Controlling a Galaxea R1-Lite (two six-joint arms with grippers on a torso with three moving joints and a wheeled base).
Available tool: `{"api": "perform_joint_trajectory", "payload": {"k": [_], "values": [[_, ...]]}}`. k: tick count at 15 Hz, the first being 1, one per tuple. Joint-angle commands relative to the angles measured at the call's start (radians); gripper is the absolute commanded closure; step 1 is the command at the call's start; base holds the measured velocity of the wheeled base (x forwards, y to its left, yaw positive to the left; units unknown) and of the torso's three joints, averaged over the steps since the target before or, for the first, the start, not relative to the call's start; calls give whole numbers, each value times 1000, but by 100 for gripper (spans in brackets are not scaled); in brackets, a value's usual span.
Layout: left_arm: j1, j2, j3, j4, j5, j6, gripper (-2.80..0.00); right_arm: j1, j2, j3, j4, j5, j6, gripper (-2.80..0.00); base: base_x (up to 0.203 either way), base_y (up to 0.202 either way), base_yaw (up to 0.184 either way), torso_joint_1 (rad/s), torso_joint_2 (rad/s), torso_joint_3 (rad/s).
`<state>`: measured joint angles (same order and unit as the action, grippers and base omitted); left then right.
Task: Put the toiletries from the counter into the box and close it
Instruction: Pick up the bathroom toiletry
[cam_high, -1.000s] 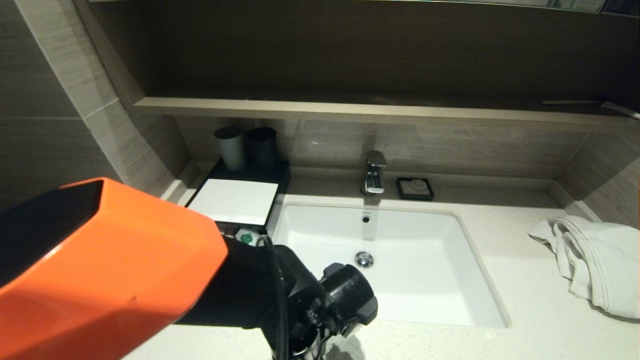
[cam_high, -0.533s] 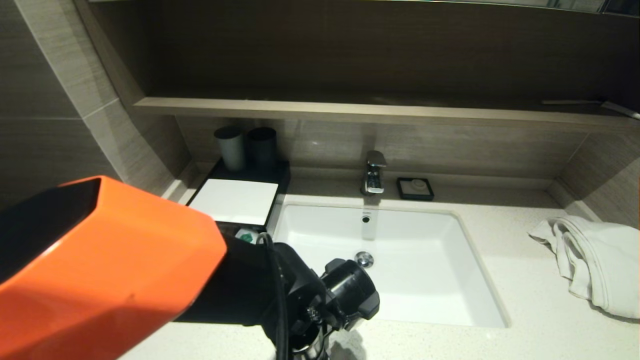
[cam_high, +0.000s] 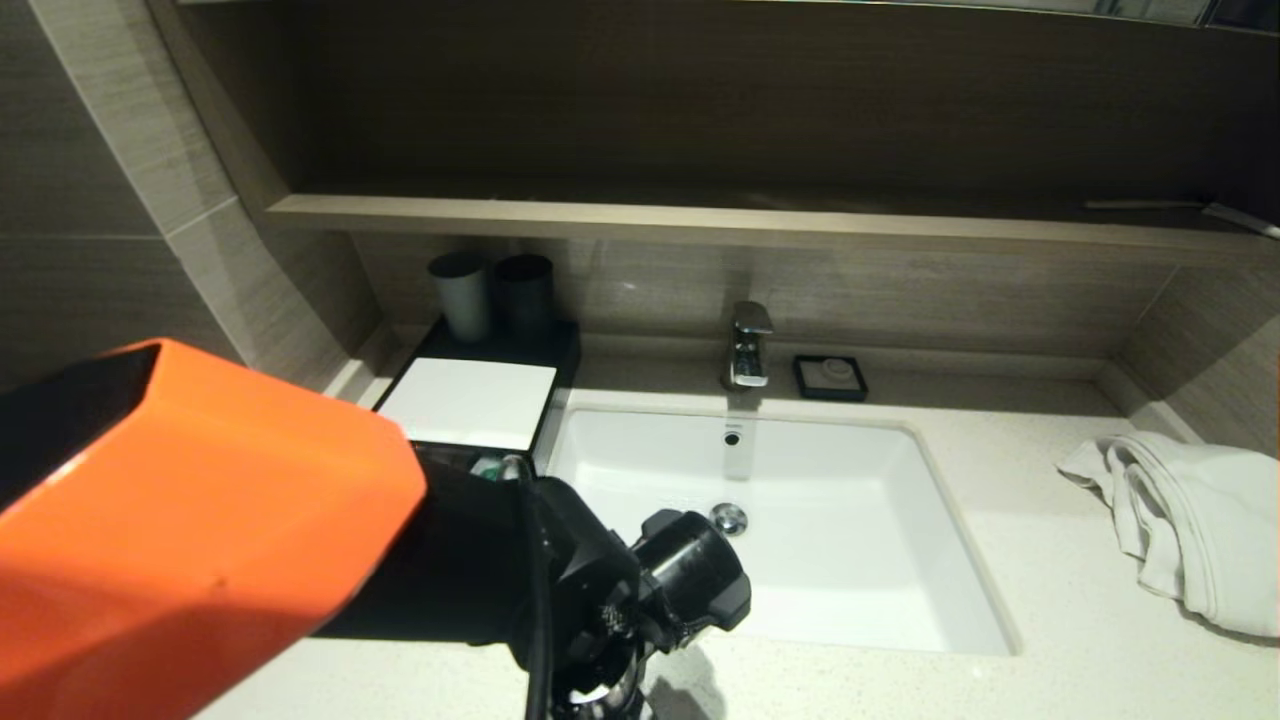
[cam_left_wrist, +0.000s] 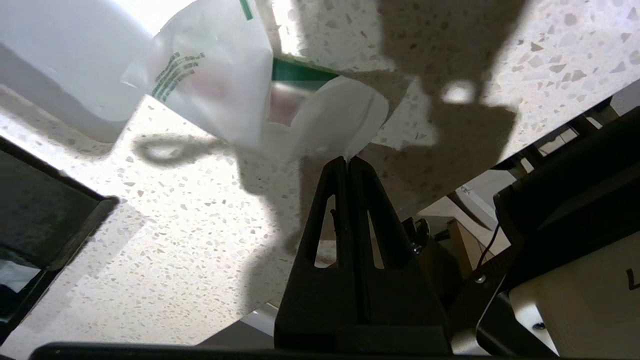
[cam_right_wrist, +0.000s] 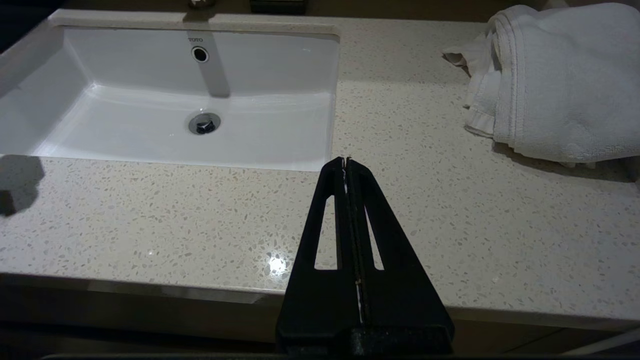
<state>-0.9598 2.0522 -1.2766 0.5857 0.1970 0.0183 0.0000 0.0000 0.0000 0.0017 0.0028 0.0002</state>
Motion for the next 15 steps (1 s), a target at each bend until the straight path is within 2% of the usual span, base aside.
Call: {"api": "perform_joint_trajectory", "payload": {"k": [1,6,15], "values": [[1,-14,0,2,21,-1,0,0,0,0,0,0,0,0,0,0,0,0,0,0],[16,-47,21,13,52,-1,0,0,0,0,0,0,0,0,0,0,0,0,0,0],[29,-110,13,-17,43,-15,0,0,0,0,0,0,0,0,0,0,0,0,0,0]]}}
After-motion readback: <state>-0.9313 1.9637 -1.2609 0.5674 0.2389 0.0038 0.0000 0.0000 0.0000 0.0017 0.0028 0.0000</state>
